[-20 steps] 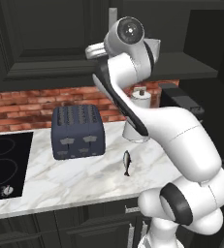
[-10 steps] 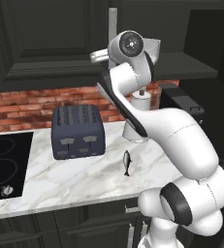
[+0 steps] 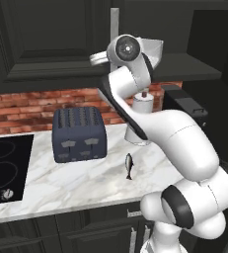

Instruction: Retrieve the tupperware from the cabinet, then place the raw meat into the tupperware to avoid contamination.

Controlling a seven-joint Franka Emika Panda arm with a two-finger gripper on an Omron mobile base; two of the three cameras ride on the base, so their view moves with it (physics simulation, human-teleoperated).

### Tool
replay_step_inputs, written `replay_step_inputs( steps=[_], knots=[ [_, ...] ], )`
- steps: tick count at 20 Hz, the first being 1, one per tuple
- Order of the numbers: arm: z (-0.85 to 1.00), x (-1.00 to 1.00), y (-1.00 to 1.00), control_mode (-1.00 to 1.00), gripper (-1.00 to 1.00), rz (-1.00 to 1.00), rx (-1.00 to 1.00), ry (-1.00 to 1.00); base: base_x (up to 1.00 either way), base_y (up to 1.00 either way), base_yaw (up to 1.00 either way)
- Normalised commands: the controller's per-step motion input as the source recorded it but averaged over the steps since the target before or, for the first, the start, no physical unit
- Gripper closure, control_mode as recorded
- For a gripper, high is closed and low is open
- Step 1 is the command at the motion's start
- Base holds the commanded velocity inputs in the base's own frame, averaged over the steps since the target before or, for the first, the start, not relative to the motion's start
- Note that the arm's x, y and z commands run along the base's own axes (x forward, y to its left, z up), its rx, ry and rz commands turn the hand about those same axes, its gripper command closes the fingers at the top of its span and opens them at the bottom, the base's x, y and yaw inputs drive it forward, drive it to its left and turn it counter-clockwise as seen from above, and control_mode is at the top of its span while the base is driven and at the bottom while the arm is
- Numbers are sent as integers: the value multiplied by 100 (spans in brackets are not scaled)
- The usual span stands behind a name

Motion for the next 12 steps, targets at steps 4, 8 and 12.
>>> replay_step_inputs(
  steps=[4,8,12],
  knots=[
    [-13,55,34,-100,100,-7,0,0,0,0,0],
    [-18,22,16,-100,100,-6,0,8,0,0,0],
    [-18,7,22,-100,100,-11,2,10,0,0,0]
  ],
)
